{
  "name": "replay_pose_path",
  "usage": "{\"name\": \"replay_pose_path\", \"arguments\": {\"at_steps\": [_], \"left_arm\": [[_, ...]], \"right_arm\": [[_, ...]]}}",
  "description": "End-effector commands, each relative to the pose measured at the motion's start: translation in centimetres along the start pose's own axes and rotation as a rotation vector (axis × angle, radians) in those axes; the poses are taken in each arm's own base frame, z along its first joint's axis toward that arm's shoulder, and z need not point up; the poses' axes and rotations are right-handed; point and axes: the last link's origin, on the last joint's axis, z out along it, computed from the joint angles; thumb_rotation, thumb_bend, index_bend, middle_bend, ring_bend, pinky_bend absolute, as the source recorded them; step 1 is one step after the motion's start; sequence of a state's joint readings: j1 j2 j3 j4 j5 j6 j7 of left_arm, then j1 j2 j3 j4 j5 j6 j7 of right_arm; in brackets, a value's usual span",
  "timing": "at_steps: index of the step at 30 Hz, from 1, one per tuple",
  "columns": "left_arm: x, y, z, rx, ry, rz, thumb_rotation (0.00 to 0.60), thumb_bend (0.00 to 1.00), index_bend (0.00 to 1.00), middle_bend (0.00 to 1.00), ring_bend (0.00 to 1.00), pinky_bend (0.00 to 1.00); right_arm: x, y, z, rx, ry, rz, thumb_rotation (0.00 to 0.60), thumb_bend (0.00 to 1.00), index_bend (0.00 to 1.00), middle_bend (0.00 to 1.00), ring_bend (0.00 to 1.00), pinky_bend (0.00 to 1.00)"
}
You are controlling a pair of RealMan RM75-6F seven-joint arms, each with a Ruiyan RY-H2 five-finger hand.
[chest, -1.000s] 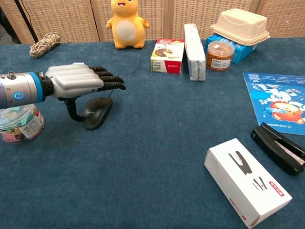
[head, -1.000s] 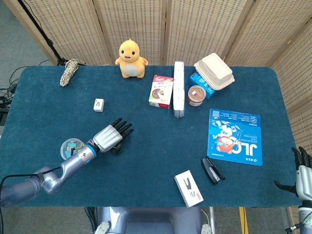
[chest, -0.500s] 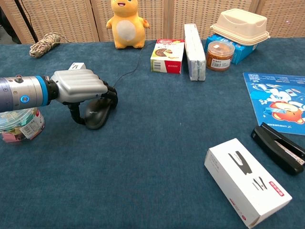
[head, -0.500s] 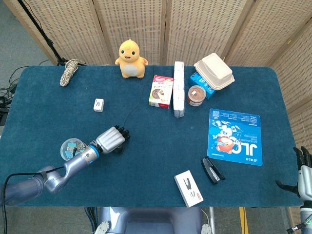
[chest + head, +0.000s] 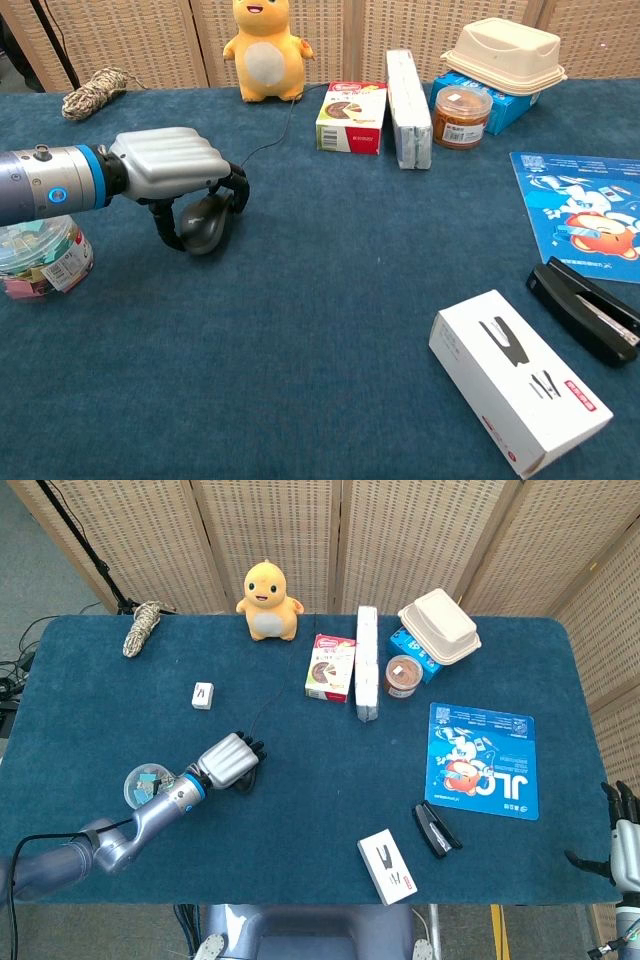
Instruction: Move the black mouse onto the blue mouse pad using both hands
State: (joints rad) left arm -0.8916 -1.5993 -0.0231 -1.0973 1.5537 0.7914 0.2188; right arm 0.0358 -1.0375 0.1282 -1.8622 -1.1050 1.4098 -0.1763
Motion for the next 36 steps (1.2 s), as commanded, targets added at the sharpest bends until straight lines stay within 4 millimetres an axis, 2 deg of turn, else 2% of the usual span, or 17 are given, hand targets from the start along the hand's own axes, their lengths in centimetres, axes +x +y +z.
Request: {"name": "replay_pose_path", "arguments": {"at_steps": [1,9,13,21,27,33,36], "left_arm": [[1.3,0.1,0.5,-0.007,0.033,0.023,0.6,0.09,0.52,0.47,0.43,0.41],[6.3,2.1,3.4,-0.04,0.115,0.063,0.6,0.09,0.52,0.47,0.43,0.41],[8.8,4.6,6.0,-0.07,0.128,0.096,0.6,0.09,0.51,0.47,0.42,0.41],[11.6,9.6,10.6,-0.082,0.098,0.061,0.6,0.09,0.49,0.46,0.41,0.41],[12.0,12.2,12.7,-0.057,0.064,0.052,0.6,0.09,0.49,0.46,0.41,0.41],[11.5,13.3,13.4,-0.036,0.031,0.062,0.6,0.09,0.49,0.46,0.4,0.41],[11.3,13.2,13.3,-0.029,0.013,0.06,0.6,0.08,0.42,0.38,0.32,0.41]], "right_arm": [[0.0,0.0,0.0,-0.001,0.001,0.0,0.6,0.0,0.0,0.0,0.0,0.0],[0.0,0.0,0.0,-0.002,-0.001,0.003,0.6,0.0,0.0,0.0,0.0,0.0],[0.1,0.2,0.1,-0.006,0.0,0.006,0.6,0.0,0.0,0.0,0.0,0.0],[0.2,0.7,0.4,-0.02,-0.005,0.021,0.6,0.0,0.0,0.0,0.0,0.0],[0.4,0.9,0.4,-0.023,-0.006,0.031,0.6,0.0,0.0,0.0,0.0,0.0],[0.7,1.0,0.4,-0.022,0.002,0.04,0.6,0.0,0.0,0.0,0.0,0.0],[0.7,0.8,0.4,-0.019,0.002,0.044,0.6,0.0,0.0,0.0,0.0,0.0]]}}
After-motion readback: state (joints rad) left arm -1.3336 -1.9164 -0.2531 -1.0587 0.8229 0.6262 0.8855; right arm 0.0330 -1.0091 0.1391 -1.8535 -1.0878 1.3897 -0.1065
